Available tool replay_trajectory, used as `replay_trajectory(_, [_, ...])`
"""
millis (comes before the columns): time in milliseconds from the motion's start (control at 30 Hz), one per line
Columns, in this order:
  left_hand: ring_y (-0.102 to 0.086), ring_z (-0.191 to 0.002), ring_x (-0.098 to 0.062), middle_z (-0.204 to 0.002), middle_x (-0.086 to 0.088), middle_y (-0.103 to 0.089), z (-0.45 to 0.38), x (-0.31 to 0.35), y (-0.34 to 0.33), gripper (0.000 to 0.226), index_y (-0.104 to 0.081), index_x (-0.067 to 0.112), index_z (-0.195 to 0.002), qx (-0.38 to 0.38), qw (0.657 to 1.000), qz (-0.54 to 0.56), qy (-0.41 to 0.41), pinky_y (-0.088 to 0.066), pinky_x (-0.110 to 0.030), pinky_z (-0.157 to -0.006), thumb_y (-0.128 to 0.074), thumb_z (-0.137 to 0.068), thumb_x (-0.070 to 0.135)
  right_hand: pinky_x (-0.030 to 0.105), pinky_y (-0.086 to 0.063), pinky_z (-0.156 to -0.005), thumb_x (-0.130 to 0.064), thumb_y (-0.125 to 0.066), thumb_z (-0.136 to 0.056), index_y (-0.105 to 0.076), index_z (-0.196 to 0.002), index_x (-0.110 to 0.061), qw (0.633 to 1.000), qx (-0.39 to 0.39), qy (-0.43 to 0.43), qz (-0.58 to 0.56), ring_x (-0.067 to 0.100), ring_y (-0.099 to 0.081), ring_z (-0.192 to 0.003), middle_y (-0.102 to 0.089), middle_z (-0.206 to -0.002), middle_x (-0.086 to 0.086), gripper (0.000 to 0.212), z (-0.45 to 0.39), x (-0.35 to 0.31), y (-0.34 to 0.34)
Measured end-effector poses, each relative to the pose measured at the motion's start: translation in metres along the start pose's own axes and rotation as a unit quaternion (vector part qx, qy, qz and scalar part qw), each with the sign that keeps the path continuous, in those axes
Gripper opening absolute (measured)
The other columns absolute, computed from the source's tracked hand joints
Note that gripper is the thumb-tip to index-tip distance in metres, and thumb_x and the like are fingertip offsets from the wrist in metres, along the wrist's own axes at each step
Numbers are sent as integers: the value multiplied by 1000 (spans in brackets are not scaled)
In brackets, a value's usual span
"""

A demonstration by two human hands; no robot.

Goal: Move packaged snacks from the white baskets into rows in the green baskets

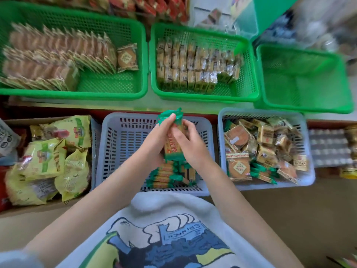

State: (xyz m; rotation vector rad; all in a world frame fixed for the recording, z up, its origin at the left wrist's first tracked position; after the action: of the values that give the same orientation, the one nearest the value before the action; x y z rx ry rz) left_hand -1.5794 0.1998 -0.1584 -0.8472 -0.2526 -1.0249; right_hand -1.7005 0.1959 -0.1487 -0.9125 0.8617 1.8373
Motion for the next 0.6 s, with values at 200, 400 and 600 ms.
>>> replay_trajectory(200, [-74,-89,-24,-106,-11,-75,-11,20,-31,53,-68,10,-121,36,992,116,-13,-61,-33,-70,-56,-95,55,23,-49,-97,-49,-52,-99,-38,-144,-30,995,56,78,-12,-1,-55,-120,-52,-134,-5,51,10,-24,16])
replay_trajectory(400, [-70,-106,-28,-124,-12,-67,-40,13,-95,63,-51,25,-138,116,983,103,-96,-58,-50,-90,-59,-89,64,44,-50,-93,-60,-49,-81,-61,-113,-24,904,247,0,-350,19,-60,-106,-61,-110,3,50,-4,-26,63])
replay_trajectory(600, [-74,-99,-25,-116,-10,-73,-90,-30,-202,65,-58,15,-133,114,982,132,-70,-60,-37,-78,-58,-90,64,28,-56,-74,-38,-44,-103,-60,-112,-18,900,278,42,-333,10,-67,-90,-63,-101,1,27,-33,-21,168])
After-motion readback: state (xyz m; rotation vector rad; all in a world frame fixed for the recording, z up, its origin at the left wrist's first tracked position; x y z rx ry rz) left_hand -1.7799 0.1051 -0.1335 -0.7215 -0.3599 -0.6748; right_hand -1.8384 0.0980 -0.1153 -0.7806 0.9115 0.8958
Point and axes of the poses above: each hand's wrist, its own z-axis away from the middle knuckle, its own y-axis out of the back of the hand, x = y × z, the point moved 1 cm from there along -z, towards the middle knuckle
